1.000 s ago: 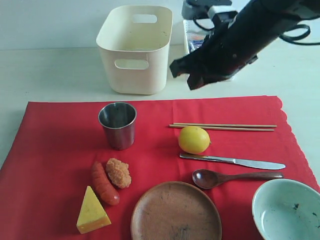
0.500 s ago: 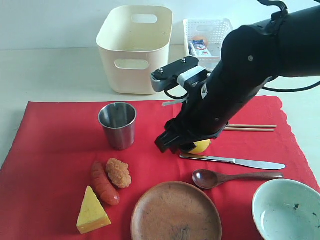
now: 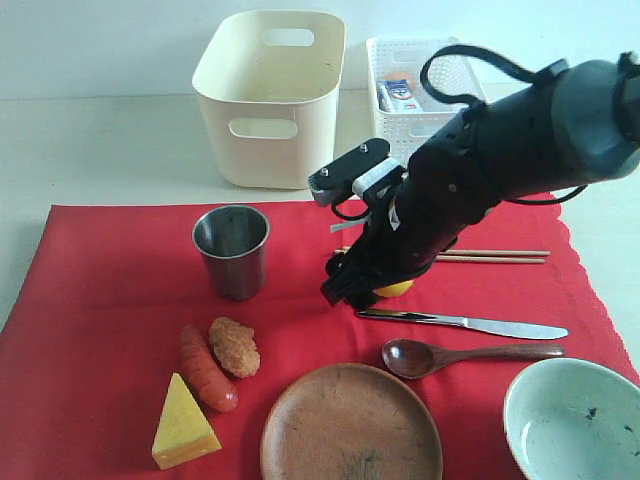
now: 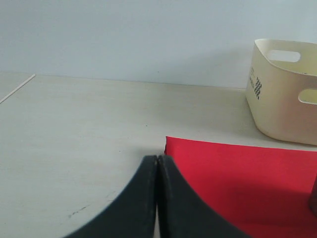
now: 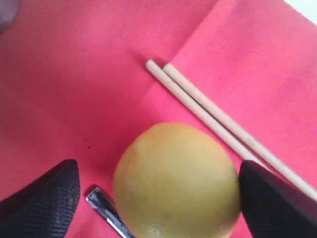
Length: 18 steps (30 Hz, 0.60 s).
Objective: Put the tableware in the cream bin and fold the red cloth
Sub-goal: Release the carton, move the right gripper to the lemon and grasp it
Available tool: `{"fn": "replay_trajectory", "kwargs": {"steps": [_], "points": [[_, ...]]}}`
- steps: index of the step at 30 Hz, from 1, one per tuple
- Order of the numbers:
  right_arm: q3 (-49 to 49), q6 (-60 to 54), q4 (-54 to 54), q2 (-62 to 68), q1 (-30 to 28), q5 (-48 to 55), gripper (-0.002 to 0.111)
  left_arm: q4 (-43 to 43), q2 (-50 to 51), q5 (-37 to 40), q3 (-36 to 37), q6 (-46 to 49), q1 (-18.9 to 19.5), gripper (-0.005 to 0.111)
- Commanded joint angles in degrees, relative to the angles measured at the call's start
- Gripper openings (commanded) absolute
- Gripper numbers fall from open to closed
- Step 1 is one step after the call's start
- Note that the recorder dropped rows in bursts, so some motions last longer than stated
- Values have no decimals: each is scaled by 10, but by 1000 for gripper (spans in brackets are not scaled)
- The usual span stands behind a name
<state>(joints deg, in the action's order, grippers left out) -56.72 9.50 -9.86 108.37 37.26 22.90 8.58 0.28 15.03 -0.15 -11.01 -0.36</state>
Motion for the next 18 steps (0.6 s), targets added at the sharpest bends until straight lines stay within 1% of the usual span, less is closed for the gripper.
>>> {"fn": "replay_trajectory", "kwargs": {"steps": [1,3,4,11,13,16,17,18], "points": [[3,12,8,36,-18,-28,80,2,-3,-3,2,1,-4,2],[3,10,4,38,-18,-34,76,2,-3,-3,2,1,-4,2],[3,10,4,38,-18,-41,71,2,-3,-3,2,1,-4,2],[3,12,6,32,-18,-47,24,2,-3,-3,2,1,-4,2],[3,12,8,27,-18,-45,14,2,-3,-3,2,1,-4,2],[3,12,9,19,-18,-42,2,2,-3,-3,2,1,-4,2],[3,12,15,16,-18,-38,0,2,-3,-3,2,1,-4,2],[3,12,21,16,-18,-37,0,2,-3,-3,2,1,-4,2]]}}
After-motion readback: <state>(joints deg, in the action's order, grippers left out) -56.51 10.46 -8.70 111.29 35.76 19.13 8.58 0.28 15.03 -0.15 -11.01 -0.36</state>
